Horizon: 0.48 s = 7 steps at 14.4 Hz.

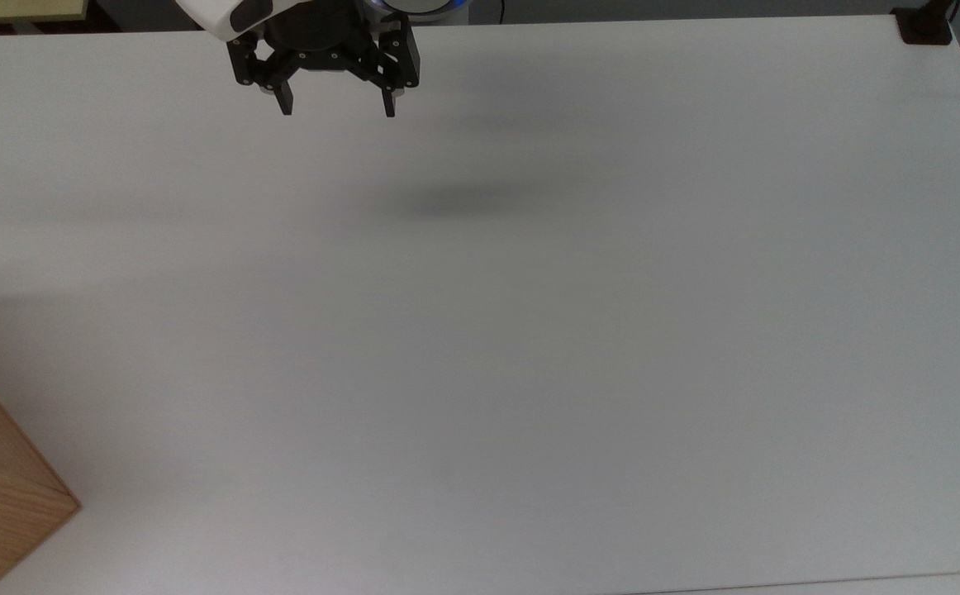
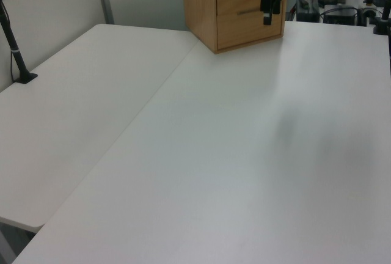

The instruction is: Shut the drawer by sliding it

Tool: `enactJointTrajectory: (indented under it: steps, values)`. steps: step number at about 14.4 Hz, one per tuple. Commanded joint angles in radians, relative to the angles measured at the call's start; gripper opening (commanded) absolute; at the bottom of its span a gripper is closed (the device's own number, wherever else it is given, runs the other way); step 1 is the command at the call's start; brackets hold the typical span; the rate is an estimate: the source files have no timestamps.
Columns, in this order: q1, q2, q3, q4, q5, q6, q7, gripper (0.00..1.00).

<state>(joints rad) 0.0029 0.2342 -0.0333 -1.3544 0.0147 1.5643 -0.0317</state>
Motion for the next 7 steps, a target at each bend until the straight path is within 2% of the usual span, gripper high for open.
enactJointTrajectory:
  steps: [1, 7]
  values:
    - [0.006, -0.024, -0.03, -0.02, 0.021, -0.021, -0.024, 1.0]
    - [0.006, -0.024, -0.03, -0.02, 0.018, -0.021, -0.016, 1.0]
